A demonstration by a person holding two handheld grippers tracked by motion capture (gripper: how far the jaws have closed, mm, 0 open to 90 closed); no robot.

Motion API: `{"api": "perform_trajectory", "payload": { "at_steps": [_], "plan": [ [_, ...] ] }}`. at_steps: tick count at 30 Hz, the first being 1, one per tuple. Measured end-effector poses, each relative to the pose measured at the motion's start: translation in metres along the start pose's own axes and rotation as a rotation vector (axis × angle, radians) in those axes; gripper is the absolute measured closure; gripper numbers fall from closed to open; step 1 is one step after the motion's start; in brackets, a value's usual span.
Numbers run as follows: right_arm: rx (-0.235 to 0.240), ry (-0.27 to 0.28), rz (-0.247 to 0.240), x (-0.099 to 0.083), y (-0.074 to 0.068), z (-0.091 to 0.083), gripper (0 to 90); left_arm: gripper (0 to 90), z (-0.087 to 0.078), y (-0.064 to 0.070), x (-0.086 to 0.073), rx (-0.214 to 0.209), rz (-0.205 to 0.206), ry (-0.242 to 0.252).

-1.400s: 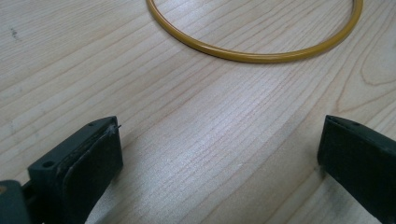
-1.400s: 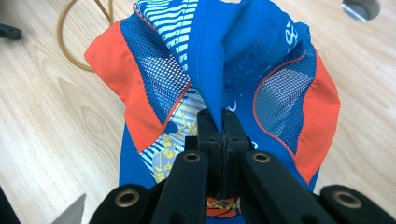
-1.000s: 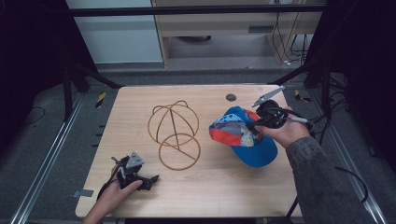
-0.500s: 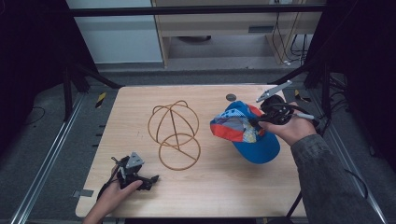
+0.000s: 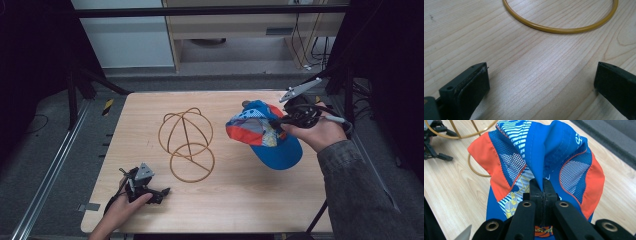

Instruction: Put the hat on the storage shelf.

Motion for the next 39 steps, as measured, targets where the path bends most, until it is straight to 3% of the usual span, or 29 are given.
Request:
{"api": "perform_trajectory", "payload": {
  "at_steps": [13, 22, 39],
  "plan": [
    [-0.015, 0.023, -0.031, 0.016, -0.005, -0.018, 89.8, 0.0, 0.0, 0.0, 0.0, -0.002, -0.002, -0.001],
    [-0.021, 0.069, -0.047, 0.029, -0.01, -0.031, 89.9, 0.0, 0.0, 0.0, 0.0, -0.003, -0.001, -0.003],
    [-0.006, 0.095, -0.063, 0.054, -0.017, -0.029, 89.9, 0.0, 0.0, 0.0, 0.0, -0.002, -0.001, -0.005]
  ]
}}
Point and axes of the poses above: each handheld gripper's, and its own axes: z roughly forward along the jaws, x roughly out of its top, y roughly to its right, the point moved 10 cm from there along z, roughly forward along the jaws
